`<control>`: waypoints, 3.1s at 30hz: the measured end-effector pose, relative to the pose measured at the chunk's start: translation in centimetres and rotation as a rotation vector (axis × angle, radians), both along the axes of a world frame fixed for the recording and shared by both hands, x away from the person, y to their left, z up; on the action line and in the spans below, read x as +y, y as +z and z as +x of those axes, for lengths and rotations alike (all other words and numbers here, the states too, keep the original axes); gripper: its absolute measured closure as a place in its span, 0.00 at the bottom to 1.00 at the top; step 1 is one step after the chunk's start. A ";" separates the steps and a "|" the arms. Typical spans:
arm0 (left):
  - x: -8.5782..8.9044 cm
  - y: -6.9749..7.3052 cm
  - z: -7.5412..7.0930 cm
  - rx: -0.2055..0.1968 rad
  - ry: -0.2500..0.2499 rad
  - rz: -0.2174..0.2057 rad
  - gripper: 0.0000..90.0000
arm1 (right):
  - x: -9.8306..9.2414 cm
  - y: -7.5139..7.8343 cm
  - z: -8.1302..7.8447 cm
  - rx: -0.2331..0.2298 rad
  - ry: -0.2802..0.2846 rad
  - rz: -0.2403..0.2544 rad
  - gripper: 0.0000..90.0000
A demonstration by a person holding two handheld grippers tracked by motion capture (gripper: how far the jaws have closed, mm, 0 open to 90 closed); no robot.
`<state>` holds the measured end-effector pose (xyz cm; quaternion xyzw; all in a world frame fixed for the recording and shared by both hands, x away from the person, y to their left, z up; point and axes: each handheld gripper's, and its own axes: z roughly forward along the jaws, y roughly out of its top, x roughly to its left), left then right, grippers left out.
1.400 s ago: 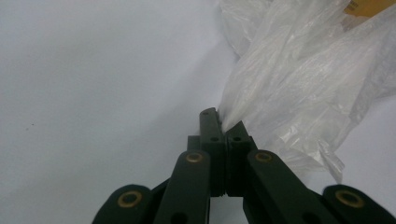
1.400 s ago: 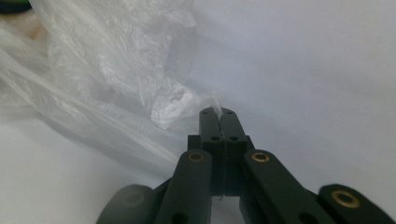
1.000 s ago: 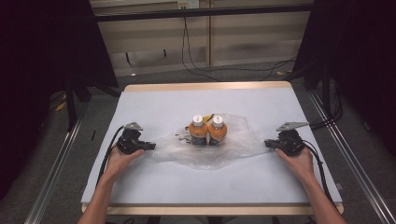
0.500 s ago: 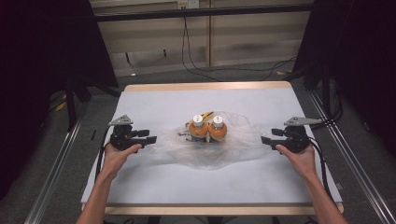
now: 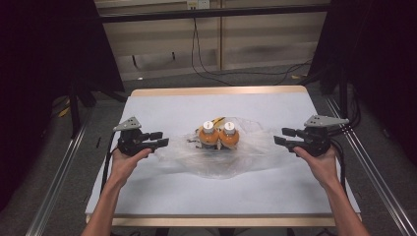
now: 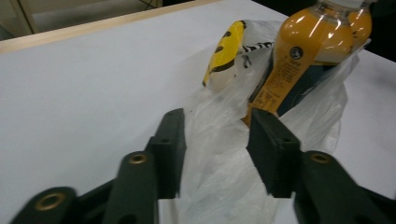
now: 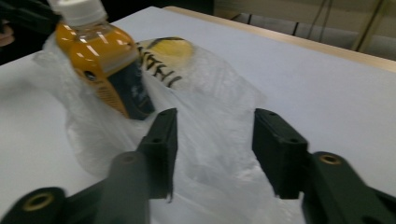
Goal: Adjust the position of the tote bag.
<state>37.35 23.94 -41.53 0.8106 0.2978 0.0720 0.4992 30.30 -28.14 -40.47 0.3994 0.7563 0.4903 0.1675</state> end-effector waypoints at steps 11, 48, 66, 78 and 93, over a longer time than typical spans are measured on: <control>-3.8 0.3 -0.2 -0.009 -0.142 0.035 0.91 | 4.1 -0.5 1.1 0.043 0.163 -0.065 0.96; -10.6 -3.9 2.5 0.067 -0.244 0.305 0.91 | 10.8 -5.7 7.2 0.202 0.251 -0.250 1.00; -10.2 -4.8 2.1 0.021 -0.232 0.540 0.90 | 10.5 -6.1 7.0 0.214 0.256 -0.535 1.00; -9.0 -4.4 1.9 0.002 -0.239 0.615 0.91 | 7.9 -5.6 6.8 0.247 0.205 -0.662 1.00; -8.3 -4.3 1.5 -0.003 -0.254 0.640 0.94 | 3.9 -5.5 6.0 0.283 0.117 -0.690 1.00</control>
